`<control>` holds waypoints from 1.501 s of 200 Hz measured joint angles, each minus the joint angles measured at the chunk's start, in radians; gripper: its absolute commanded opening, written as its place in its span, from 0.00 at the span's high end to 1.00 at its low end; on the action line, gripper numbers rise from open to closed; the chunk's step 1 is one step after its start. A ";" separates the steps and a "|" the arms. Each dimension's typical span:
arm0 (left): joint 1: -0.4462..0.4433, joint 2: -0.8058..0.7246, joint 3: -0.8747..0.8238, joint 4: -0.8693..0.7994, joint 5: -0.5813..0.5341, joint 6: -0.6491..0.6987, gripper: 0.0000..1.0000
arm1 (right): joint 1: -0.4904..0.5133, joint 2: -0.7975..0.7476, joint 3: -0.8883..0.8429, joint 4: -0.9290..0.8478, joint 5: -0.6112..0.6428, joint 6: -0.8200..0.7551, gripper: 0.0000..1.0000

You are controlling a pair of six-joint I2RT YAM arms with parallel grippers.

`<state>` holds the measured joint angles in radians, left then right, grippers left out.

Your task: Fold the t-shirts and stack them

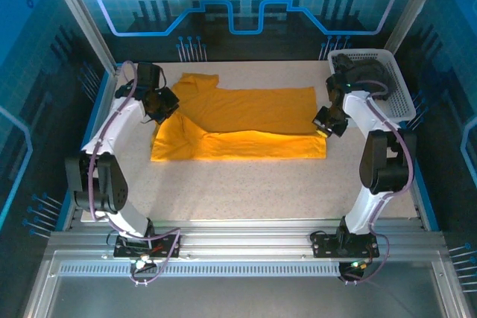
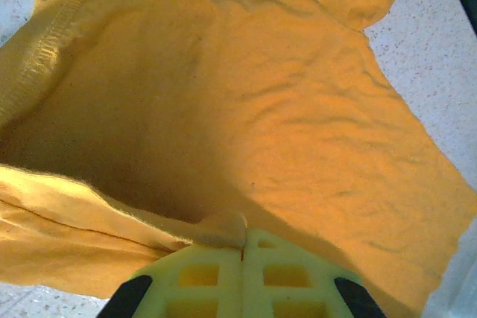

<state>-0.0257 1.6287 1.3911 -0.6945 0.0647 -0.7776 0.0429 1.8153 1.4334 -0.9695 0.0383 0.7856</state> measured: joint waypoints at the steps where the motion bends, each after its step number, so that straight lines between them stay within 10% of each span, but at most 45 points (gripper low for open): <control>1: 0.000 0.001 0.000 0.000 0.000 0.000 1.00 | 0.000 0.001 0.001 0.000 0.000 0.000 1.00; 111: 0.005 0.150 0.115 0.000 -0.009 0.067 1.00 | 0.002 0.135 0.128 -0.015 0.007 -0.004 0.97; 132: 0.011 0.179 0.137 -0.003 -0.009 0.077 0.51 | 0.002 0.171 0.171 -0.024 0.003 -0.027 0.70; 144: 0.019 0.187 0.143 -0.004 -0.009 0.081 0.41 | 0.002 0.183 0.191 -0.026 0.003 -0.037 0.55; 174: 0.058 0.163 0.135 -0.018 -0.018 0.082 0.40 | -0.003 0.167 0.215 -0.029 -0.003 -0.099 0.38; 235: 0.223 -0.248 -0.364 0.002 0.015 0.000 0.42 | -0.038 -0.154 -0.066 0.014 -0.113 -0.165 0.38; 300: 0.302 -0.134 -0.568 0.183 0.110 -0.118 0.48 | -0.076 -0.230 -0.393 0.173 -0.229 -0.159 0.39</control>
<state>0.2760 1.4952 0.8230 -0.5110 0.1749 -0.8959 -0.0330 1.5848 1.0401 -0.7963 -0.1909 0.6270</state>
